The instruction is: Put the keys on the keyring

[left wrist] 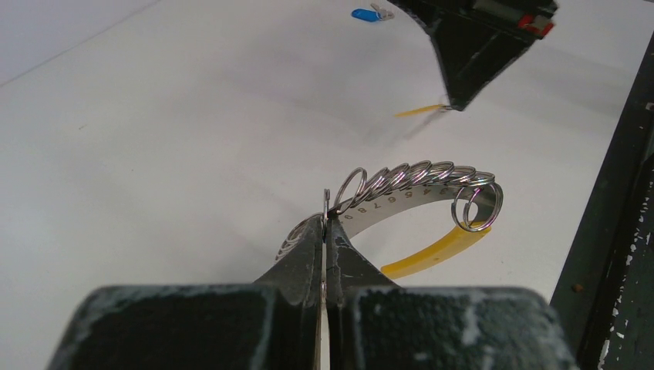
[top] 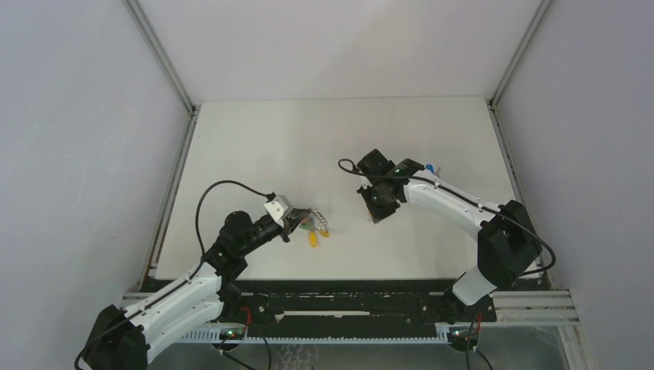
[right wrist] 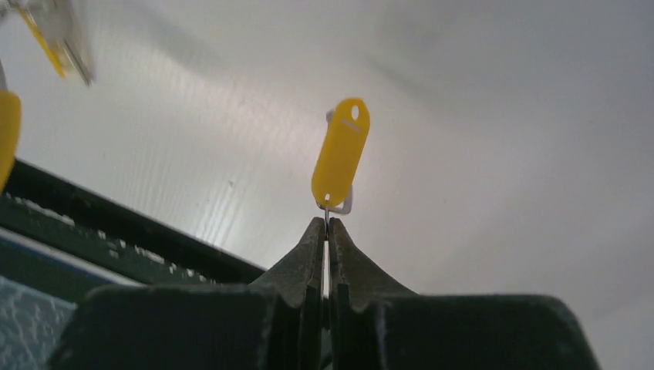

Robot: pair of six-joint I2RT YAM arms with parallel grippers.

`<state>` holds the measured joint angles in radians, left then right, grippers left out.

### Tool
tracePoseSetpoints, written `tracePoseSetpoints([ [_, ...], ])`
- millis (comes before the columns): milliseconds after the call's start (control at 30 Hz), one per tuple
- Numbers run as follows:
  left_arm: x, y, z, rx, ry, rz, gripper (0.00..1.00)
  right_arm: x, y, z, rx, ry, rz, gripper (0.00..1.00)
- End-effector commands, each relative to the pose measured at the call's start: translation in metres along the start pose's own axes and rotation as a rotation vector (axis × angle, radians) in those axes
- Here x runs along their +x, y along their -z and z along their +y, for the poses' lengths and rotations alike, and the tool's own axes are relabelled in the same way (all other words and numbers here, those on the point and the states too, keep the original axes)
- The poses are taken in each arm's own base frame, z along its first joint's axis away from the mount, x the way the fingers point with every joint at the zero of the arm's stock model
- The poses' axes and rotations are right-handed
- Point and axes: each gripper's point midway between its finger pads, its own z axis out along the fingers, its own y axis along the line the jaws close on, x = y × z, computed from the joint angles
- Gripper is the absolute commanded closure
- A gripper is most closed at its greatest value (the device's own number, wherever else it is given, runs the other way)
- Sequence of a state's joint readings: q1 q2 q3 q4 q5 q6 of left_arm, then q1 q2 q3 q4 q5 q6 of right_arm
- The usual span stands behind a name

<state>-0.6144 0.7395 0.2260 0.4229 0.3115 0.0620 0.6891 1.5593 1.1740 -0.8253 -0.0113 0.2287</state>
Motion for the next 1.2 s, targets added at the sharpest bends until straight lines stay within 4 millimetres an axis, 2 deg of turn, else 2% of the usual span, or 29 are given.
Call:
tracePoseSetpoints([
  [0, -0.024, -0.001, 0.002, -0.015, -0.018, -0.079, 1.0, 0.06, 0.039, 0.007, -0.049, 0.049, 0.26, 1.0],
  [100, -0.024, -0.002, 0.002, -0.012, -0.017, -0.079, 1.0, 0.079, 0.048, 0.011, -0.051, 0.048, 0.339, 1.0],
  [200, -0.025, -0.002, 0.002, -0.01, -0.018, -0.079, 1.0, 0.087, 0.048, 0.017, -0.087, 0.044, 0.379, 1.0],
  [300, -0.024, -0.002, 0.002, -0.01, -0.018, -0.078, 1.0, 0.087, 0.036, 0.017, -0.093, 0.044, 0.415, 1.0],
  [400, -0.024, -0.002, 0.002, -0.011, -0.018, -0.079, 1.0, 0.084, 0.015, 0.013, -0.089, 0.05, 0.454, 1.0],
  [567, -0.024, -0.001, 0.003, -0.017, -0.018, -0.077, 1.0, 0.058, -0.017, 0.01, -0.086, 0.091, 0.471, 1.0],
  [733, -0.024, -0.001, 0.003, -0.019, -0.019, -0.077, 1.0, 0.027, -0.035, 0.004, -0.07, 0.11, 0.433, 1.0],
  [1167, -0.023, -0.002, 0.003, -0.021, -0.019, -0.072, 1.0, 0.004, -0.071, 0.007, -0.073, 0.116, 0.42, 1.0],
])
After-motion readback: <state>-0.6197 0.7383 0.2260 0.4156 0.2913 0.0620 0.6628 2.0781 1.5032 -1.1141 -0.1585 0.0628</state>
